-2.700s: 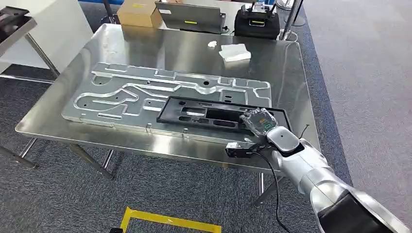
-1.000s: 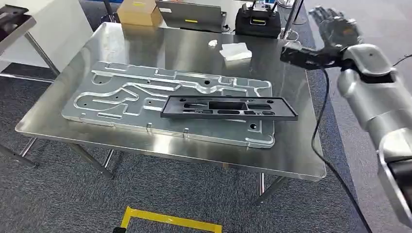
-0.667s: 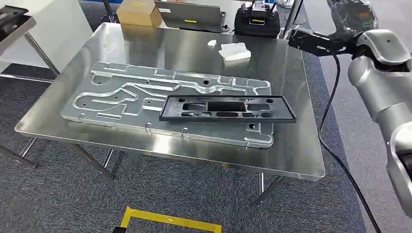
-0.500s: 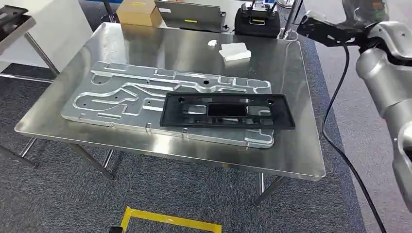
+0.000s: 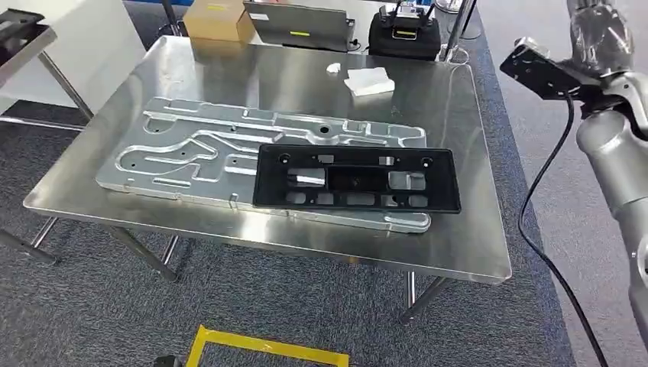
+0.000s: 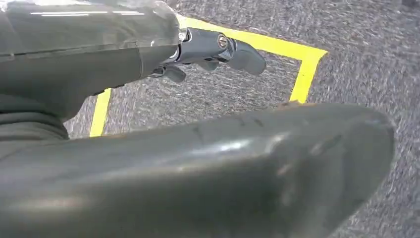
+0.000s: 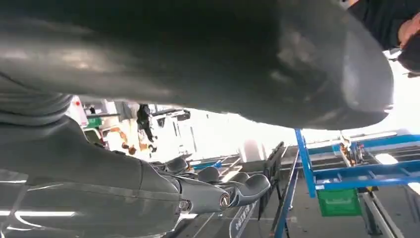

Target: Take the parts from the cabinet and place them on the table.

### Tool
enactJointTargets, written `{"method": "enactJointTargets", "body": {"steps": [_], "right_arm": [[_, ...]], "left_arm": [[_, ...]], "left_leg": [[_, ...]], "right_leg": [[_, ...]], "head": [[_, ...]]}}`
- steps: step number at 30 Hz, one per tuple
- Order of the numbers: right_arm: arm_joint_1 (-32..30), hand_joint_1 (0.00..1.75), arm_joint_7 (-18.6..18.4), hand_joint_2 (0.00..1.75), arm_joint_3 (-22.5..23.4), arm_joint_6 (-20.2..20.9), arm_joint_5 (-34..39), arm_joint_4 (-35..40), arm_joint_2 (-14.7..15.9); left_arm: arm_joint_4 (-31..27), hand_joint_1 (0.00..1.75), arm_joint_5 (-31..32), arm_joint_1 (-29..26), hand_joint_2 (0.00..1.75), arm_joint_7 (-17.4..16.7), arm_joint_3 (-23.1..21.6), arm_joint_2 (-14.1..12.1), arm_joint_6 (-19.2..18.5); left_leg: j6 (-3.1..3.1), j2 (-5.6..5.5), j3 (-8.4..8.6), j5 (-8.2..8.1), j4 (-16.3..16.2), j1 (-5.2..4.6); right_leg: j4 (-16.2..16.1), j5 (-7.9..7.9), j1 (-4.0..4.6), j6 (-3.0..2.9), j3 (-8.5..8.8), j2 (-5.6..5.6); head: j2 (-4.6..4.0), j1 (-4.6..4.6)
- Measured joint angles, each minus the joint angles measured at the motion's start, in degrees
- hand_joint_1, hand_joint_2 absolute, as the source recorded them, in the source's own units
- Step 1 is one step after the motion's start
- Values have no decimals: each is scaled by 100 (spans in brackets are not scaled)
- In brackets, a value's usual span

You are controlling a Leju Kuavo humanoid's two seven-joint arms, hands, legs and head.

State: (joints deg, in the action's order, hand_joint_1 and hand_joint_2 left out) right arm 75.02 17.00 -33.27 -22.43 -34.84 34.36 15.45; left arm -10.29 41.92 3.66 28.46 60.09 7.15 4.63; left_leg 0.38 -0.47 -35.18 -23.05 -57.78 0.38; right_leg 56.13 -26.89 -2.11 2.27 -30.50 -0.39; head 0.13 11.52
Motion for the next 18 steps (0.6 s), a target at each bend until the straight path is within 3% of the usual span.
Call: {"method": "enactJointTargets", "body": {"steps": [3,5,10,11,12,13,15,16,17,18], "right_arm": [[-100,0,-37,0,0,0,39,102,76],[-146,0,-44,0,0,-2,61,153,133],[-401,0,-22,0,26,-74,90,299,326],[-456,0,-11,0,50,-83,92,345,384],[-490,0,-7,0,76,-100,96,382,448],[-516,0,-7,0,87,-116,96,406,491],[-628,0,-41,0,101,-149,79,437,564],[-711,0,-55,0,101,-155,46,463,599],[-798,0,-61,0,103,-155,20,494,636],[-862,0,-61,0,103,-151,6,536,678]], "left_arm": [[0,0,7,0,0,-78,42,-2,28],[0,0,13,3,0,-124,83,-2,65],[0,0,15,-3,0,-168,107,-2,76],[0,0,22,-1,0,-164,109,-2,72],[0,0,22,3,0,-148,109,13,68],[0,0,24,7,0,-140,109,15,55],[0,0,31,10,0,-138,109,20,24],[0,0,39,8,0,-135,109,22,7],[0,0,46,6,0,-129,109,30,-7],[0,0,50,7,0,-118,109,33,-20]], "left_leg": [[14,-1,-3,-9,-5,-18],[29,0,-6,-19,-17,-35],[134,-4,-17,-29,-55,-57],[190,1,25,12,39,7],[210,10,39,33,73,-10],[232,9,30,43,75,-21],[245,5,22,44,74,-53],[249,2,19,42,67,-70],[249,-4,17,42,56,-81],[249,-13,7,41,35,-88]], "right_leg": [[0,-1,-16,15,0,-1],[-1,-10,-35,62,2,1],[-33,6,-53,188,39,-2],[-21,-44,-69,190,44,5],[109,-164,-69,164,-4,8],[455,-398,-47,139,-175,9],[1394,-816,-2,112,-627,20],[1718,-883,12,106,-796,26],[1796,-803,23,94,-854,26],[1579,-572,33,71,-776,27]], "head": [[0,0],[0,0],[0,0],[0,0],[0,-2],[0,0],[0,0],[0,-2],[0,0],[0,-2]]}}
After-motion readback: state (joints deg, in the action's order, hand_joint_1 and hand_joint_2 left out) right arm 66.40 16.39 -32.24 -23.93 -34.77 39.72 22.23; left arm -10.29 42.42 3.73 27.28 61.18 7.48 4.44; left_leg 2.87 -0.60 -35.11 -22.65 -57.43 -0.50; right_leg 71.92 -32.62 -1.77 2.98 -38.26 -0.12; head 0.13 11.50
